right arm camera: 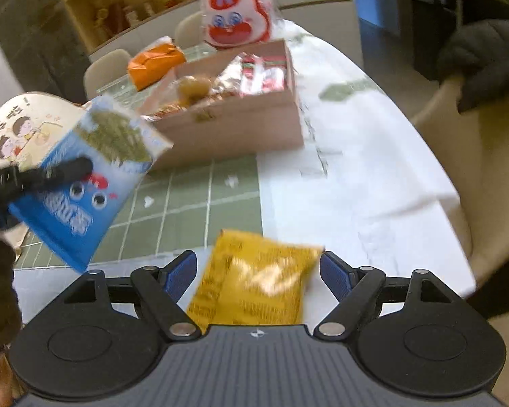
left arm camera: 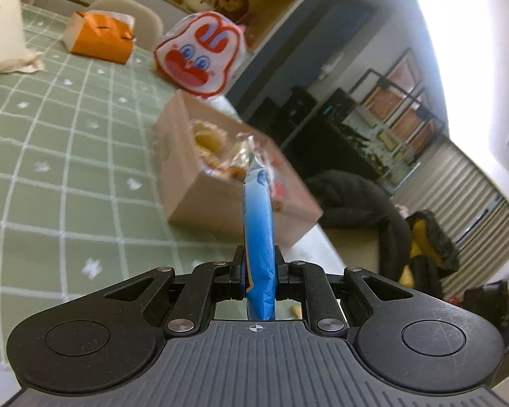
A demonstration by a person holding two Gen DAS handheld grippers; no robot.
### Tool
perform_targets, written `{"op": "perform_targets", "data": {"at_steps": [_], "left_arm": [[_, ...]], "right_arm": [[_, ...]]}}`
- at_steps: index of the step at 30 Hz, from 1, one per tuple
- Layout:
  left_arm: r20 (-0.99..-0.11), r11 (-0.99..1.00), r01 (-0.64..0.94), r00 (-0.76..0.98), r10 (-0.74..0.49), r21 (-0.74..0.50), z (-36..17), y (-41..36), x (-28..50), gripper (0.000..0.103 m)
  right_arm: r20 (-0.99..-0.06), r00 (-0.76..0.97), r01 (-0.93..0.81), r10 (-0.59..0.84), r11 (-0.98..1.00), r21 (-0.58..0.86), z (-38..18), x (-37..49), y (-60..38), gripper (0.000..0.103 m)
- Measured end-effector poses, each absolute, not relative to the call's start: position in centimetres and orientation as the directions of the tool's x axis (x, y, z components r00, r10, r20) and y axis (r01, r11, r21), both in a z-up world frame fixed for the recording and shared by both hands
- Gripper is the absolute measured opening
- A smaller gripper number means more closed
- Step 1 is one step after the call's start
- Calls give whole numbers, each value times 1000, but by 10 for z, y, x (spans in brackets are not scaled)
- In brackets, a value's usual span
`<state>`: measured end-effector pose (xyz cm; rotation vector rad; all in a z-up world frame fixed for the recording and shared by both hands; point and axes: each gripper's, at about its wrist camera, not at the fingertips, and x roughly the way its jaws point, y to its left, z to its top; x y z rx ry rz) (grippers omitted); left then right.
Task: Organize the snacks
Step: 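Carry both packets over the pink box and open both grippers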
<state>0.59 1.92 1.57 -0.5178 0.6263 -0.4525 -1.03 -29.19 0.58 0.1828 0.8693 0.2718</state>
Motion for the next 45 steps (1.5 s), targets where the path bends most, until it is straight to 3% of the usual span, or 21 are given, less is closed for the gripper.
{"op": "perform_targets", "data": {"at_steps": [5,12,21,24,29,33,36,40,45], "left_arm": [[-449,791,239,716,-535,-563,12,23,-3,17],[-401,765,268,724,-561,-586,23,30,-9,17],[-186,711,436,767,-615,-553,123,14,54,17],[-141,663,427,768,-625,-615,138,8,101,21],[-366,790,284,767,-527,-543,87,-2,180,26],[-405,747,186,744,-532,-638,49,28,189,26],[-484,783,66,752,-446,-618,40,47,184,26],[-480,843,66,797,-367,-535,47,58,162,26],[-465,938,161,835,-295,-306,52,45,106,26]], "right_arm": [[-728,650,-171,219,975,140,5,-15,-264,83],[-700,678,-270,223,962,44,18,-31,-247,70],[-479,830,-281,285,956,83,136,-2,-271,68],[-411,870,-269,274,961,71,176,23,-274,69],[-402,884,-227,239,971,77,194,67,-273,69],[-444,860,-225,249,968,108,181,93,-269,69],[-464,848,-223,256,967,125,171,115,-255,69],[-461,831,-275,312,950,148,157,150,-229,75],[-515,823,-221,240,970,99,128,148,-212,77]]}}
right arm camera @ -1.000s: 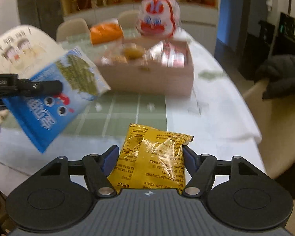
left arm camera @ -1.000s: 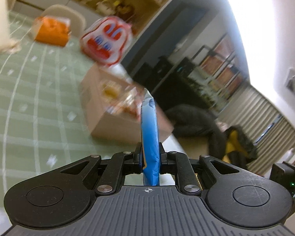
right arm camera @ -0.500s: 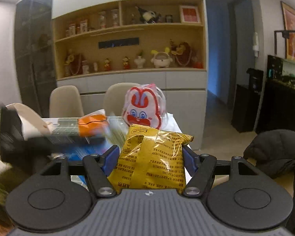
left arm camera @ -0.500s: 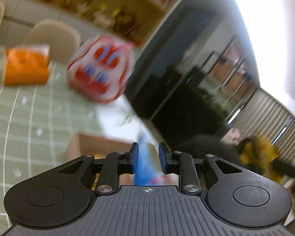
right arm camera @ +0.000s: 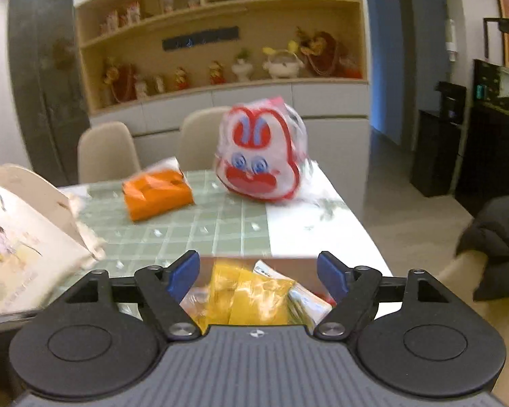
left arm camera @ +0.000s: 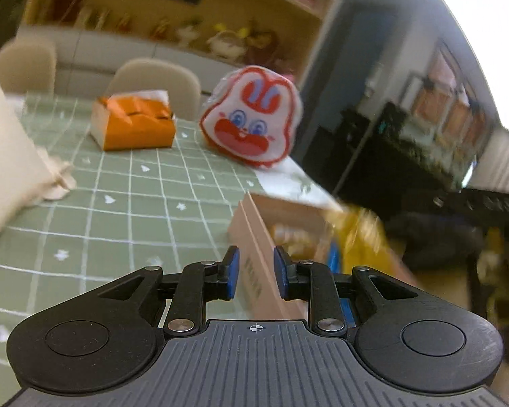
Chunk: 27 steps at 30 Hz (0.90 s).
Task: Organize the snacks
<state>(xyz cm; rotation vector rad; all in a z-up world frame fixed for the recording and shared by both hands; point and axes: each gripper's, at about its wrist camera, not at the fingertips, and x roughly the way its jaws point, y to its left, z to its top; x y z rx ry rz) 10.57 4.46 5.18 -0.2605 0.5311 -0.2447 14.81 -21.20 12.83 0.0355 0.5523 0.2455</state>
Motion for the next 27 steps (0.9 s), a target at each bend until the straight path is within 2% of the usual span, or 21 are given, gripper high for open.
{"op": "perform_targets", "data": {"at_steps": [5,14,16,21,24,27], "left_arm": [[-560,960,198,781,-277,-198,28,21,57,26],[-591,975,189,776,-219,-113,-3,-14,7,26],[-587,980,176,785,-200,-98,-6,-19,3,26],[-590,987,140,792,-158,-77,-9,-33,5,27],[-594,990,132,793,-139,-55,-9,-43,7,29],[-593,994,97,797,-111,-55,-9,-49,9,29]], "right_arm": [[-558,809,-184,183,981,56,84,90,-208,85],[-659,751,-91,40,995,-43,-1,39,-198,86],[-645,764,-76,18,995,-62,-10,34,-198,88],[-653,757,-23,-19,998,-55,-15,36,-203,103],[-667,745,1,18,1000,27,-17,38,-215,103],[-654,756,-13,27,1000,26,-19,35,-219,103]]}}
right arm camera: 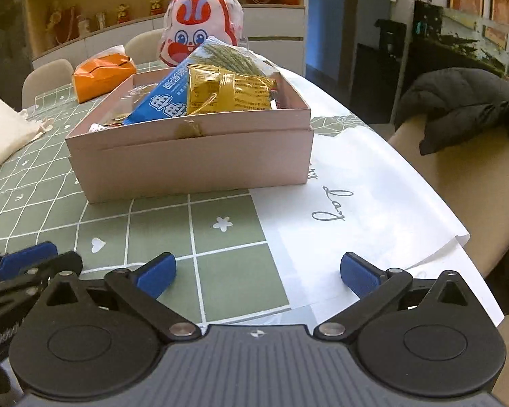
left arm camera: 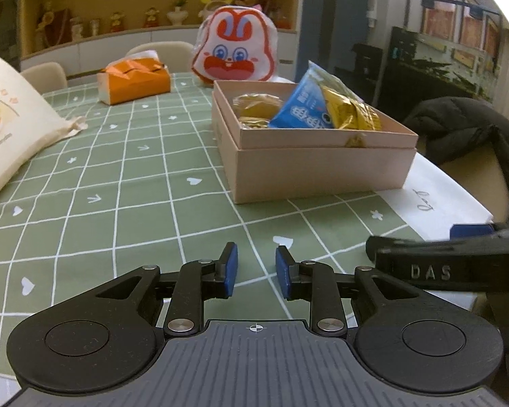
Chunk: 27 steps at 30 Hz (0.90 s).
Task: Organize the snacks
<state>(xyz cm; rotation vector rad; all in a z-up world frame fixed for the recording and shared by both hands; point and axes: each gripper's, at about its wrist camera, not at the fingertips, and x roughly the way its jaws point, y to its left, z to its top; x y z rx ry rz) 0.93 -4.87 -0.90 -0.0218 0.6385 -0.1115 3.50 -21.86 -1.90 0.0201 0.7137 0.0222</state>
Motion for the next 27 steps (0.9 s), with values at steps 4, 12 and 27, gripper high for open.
{"op": "perform_targets", "data": {"at_steps": [4,12,27], "left_arm": [[-596,997,79,799,-79,-27,-9,-56,11,29],[-595,995,96,797,-99,-37,-9,-53,11,30],[-599,994,109,796,-92,-8,-10,-58,11,33]], "right_arm": [[-624,781,-17,30,999,27,-23,29,-219,103],[-616,787,-25,36,999,28,-22,27,-220,103],[-615,788,-26,38,999,29,-23,26,-219,103]]}}
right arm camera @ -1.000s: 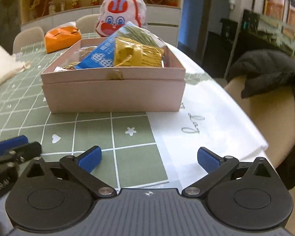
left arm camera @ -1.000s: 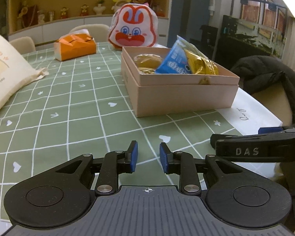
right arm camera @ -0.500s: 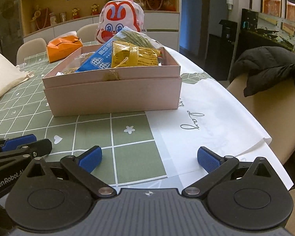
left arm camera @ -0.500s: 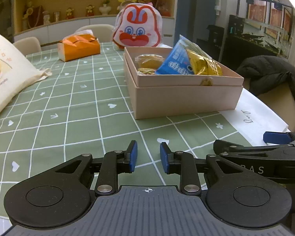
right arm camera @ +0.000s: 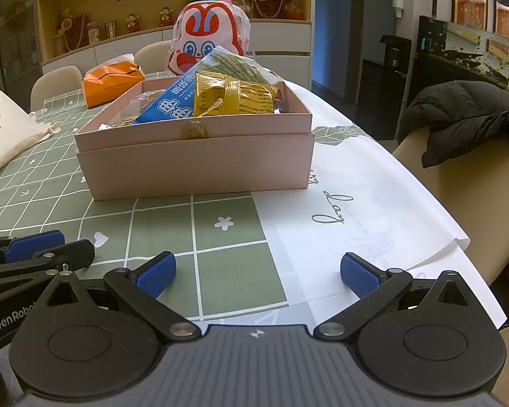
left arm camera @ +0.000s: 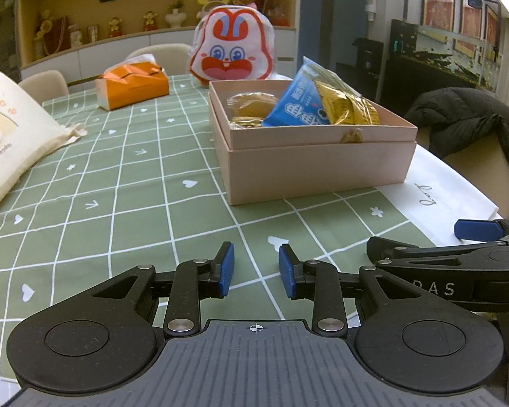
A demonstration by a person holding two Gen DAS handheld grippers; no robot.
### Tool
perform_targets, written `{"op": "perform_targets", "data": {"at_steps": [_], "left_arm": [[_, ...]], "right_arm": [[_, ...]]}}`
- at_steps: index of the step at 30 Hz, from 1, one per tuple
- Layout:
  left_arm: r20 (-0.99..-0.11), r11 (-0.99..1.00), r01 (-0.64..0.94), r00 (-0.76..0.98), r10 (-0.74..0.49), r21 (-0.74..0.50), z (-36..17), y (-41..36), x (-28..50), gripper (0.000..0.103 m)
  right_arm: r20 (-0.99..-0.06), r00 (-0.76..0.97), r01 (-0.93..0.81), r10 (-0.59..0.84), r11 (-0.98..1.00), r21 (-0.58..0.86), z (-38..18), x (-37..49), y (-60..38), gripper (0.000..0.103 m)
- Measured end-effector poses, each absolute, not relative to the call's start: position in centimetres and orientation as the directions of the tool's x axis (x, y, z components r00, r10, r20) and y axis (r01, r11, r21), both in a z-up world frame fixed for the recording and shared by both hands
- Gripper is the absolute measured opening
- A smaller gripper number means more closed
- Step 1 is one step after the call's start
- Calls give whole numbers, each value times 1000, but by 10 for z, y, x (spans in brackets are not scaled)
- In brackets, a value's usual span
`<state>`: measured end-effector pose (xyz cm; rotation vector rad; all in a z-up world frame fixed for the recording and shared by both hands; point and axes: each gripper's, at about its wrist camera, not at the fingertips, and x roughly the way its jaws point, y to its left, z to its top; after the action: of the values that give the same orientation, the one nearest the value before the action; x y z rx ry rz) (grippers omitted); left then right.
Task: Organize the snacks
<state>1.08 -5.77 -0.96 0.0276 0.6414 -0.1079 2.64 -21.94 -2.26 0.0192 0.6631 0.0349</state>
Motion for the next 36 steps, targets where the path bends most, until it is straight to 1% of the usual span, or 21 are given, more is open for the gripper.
{"op": "perform_targets", "data": {"at_steps": [36], "left_arm": [[-598,993,114,795,-105,-23,-10,-55,11,33]], "right_arm": [[-614,788,-26,39,999,30,-23,26,-219,103]]}}
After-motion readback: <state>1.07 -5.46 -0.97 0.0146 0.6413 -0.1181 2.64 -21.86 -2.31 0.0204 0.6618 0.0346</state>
